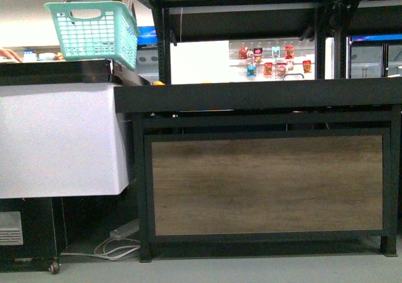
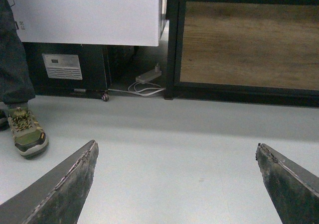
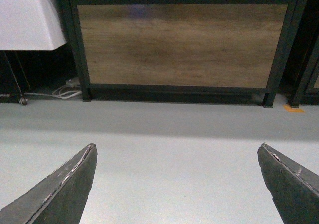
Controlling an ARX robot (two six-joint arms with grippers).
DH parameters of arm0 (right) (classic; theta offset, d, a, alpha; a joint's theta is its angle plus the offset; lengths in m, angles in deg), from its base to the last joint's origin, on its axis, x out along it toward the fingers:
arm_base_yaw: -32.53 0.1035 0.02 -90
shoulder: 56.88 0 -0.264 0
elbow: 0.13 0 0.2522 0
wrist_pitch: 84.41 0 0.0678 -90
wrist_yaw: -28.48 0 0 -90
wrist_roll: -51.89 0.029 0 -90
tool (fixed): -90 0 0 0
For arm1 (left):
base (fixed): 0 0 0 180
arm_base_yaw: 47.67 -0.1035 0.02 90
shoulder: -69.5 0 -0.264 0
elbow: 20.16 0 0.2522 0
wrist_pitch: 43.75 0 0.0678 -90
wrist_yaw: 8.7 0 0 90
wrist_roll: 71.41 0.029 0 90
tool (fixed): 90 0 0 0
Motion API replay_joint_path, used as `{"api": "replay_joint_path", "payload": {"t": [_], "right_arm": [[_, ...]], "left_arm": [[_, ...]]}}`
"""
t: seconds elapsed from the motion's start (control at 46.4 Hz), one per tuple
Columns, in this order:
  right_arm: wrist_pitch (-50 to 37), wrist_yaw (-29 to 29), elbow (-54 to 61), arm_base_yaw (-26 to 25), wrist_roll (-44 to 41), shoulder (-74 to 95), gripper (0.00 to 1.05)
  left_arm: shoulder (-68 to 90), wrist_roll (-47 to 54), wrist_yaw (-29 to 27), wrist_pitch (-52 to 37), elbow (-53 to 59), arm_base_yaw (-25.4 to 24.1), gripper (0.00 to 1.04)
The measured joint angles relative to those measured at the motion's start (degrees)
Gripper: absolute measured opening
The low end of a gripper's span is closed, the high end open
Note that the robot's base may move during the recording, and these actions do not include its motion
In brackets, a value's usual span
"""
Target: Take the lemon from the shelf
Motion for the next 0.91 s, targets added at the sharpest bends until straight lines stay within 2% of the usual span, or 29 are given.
{"api": "replay_joint_path", "payload": {"t": [0.906], "right_arm": [[-0.02, 0.0, 0.0, 0.0, 0.0, 0.0, 0.97]], "left_arm": [[0.0, 0.0, 0.0, 0.0, 0.0, 0.0, 0.97]]}}
